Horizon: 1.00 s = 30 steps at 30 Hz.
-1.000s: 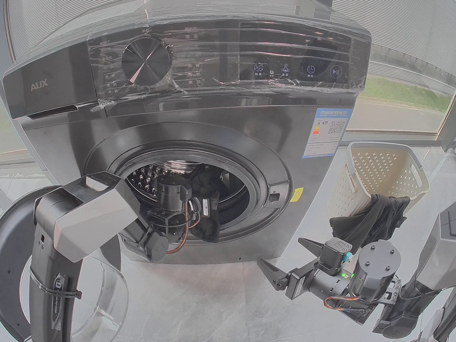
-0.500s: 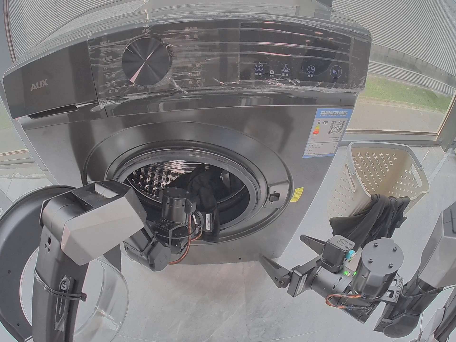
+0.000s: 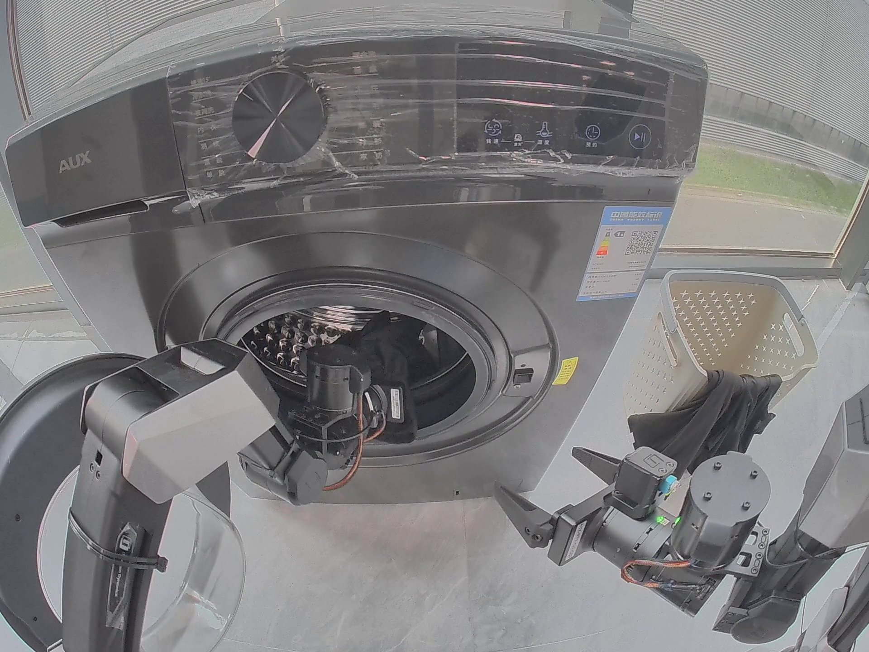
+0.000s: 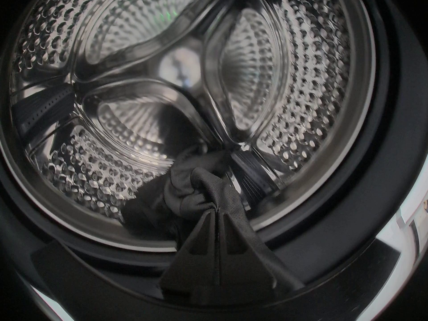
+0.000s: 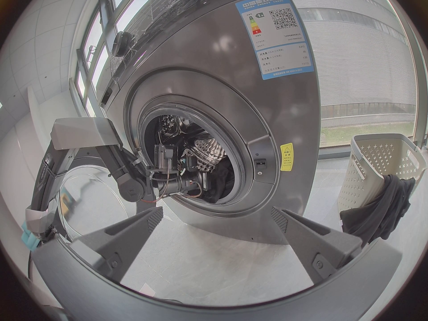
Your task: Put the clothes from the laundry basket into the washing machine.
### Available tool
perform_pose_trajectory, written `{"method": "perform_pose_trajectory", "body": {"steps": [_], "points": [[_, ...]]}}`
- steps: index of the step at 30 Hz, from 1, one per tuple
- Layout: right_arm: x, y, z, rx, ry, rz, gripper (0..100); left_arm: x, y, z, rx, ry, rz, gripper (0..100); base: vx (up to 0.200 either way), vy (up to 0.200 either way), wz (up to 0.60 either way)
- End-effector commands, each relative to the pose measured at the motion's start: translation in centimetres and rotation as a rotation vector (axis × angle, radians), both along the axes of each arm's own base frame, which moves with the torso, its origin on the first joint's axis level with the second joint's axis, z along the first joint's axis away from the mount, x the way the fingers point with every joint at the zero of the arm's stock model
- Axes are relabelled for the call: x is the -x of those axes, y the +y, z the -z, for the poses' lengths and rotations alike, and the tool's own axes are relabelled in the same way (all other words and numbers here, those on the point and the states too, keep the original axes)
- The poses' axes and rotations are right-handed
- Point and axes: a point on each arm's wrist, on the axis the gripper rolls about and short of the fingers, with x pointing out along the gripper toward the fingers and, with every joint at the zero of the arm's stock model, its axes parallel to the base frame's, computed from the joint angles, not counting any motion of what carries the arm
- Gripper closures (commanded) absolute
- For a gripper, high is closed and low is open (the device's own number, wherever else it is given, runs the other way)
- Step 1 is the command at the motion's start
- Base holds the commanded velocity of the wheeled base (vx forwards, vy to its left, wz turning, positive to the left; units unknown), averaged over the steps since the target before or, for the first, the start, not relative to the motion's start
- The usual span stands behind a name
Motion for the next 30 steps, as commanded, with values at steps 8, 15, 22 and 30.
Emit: {"method": "perform_pose_trajectory", "body": {"steps": [8,15,22,30], "points": [[0.1,0.1,0.0,0.0,0.0,-0.007,0,-3.2,1.8,-3.1,0.058,-0.134,-0.087,100,0.0,0.0,0.0],[0.1,0.1,0.0,0.0,0.0,-0.006,0,-4.1,1.2,-3.8,0.08,-0.175,-0.089,100,0.0,0.0,0.0],[0.0,0.0,0.0,0.0,0.0,-0.001,0,-5.6,1.5,-3.4,0.089,-0.201,-0.105,100,0.0,0.0,0.0],[0.0,0.0,0.1,0.002,0.002,0.0,0,-5.9,1.6,-3.1,0.089,-0.198,-0.109,100,0.0,0.0,0.0]]}}
